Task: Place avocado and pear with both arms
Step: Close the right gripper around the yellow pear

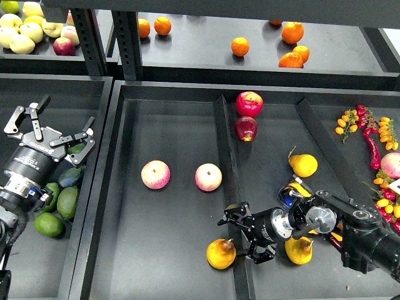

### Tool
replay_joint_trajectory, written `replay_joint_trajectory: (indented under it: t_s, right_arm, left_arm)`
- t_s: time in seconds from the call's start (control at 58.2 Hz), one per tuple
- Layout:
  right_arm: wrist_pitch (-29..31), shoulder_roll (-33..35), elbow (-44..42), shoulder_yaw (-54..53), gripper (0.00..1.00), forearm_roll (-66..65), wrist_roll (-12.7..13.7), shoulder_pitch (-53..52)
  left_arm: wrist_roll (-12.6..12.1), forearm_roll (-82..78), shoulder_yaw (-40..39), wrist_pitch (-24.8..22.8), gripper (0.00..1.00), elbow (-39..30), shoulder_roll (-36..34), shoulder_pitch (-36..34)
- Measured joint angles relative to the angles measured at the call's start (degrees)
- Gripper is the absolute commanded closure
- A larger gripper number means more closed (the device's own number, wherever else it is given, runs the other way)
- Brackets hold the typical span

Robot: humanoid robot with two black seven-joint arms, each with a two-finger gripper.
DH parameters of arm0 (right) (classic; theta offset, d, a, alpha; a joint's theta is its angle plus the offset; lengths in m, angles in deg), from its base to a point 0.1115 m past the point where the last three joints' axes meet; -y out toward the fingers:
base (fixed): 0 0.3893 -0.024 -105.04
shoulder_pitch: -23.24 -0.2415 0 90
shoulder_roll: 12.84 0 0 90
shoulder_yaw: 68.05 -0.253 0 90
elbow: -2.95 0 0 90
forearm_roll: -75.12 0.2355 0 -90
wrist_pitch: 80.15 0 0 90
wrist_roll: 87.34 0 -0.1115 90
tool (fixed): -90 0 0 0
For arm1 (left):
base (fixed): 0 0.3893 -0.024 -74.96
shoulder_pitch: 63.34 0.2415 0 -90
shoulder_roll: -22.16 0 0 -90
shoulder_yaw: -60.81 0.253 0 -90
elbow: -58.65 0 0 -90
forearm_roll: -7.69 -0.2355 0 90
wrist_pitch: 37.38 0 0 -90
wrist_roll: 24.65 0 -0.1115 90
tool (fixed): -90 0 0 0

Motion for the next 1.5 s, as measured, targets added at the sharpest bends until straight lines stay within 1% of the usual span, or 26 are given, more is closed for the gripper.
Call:
replay_joint_trajectory:
  t_s: [0.327,0.533,0.756,0.962,0.98,1.031,1.169,1.272,1.306,1.34,1.444,1.495]
  right_arm:
    - [0.0,-0.2,-0.3,0.3,0.02,-0.5,0.0,0.8]
    - [0.0,-0.3,-0.9,0.4,0.08,-0.7,0.0,1.0]
    - [0.0,-1.6,-2.8,0.1,0.2,-2.6,0.0,1.2]
    - [0.0,-2.9,-3.8,-0.1,0.23,-3.0,0.0,1.4]
    - [0.0,-3.2,-4.0,-0.1,0.25,-3.0,0.0,1.4]
    - [0.0,-3.4,-4.1,-0.2,0.26,-3.0,0.0,1.4]
    - [0.0,-4.0,-4.7,-0.8,0.36,-3.0,0.0,1.4]
    - [0.0,-4.3,-4.9,-0.9,0.48,-2.9,0.0,1.5]
    - [0.0,-4.4,-5.0,-1.0,0.55,-2.9,0.0,1.6]
    - [0.0,-4.4,-5.0,-1.0,0.59,-2.9,0.0,1.7]
    - [0.0,-4.5,-5.3,-1.4,0.69,-2.8,0.0,1.9]
    - [0.0,-4.6,-5.7,-2.0,0.7,-2.8,0.0,2.1]
  left_arm:
    - [0.0,0.0,0.0,0.0,0.0,0.0,0.0,0.0]
    - [0.0,0.0,0.0,0.0,0.0,0.0,0.0,0.0]
    - [0.0,0.0,0.1,0.0,0.0,0.0,0.0,0.0]
    - [0.0,0.0,0.3,-0.1,0.0,0.0,0.0,0.0]
    - [0.0,0.0,0.4,-0.1,0.0,0.0,0.0,0.0]
    - [0.0,0.0,0.4,-0.1,0.0,0.0,0.0,0.0]
    - [0.0,0.0,0.5,-0.2,0.0,0.0,0.0,0.0]
    - [0.0,0.0,0.6,-0.3,0.0,0.1,0.0,0.0]
    - [0.0,0.0,0.6,-0.3,0.0,0.1,0.0,0.0]
    - [0.0,0.0,0.6,-0.3,0.0,0.1,0.0,0.0]
    - [0.0,0.0,0.6,-0.3,0.0,0.2,0.0,0.0]
    - [0.0,0.0,0.6,-0.4,0.0,0.2,0.0,0.0]
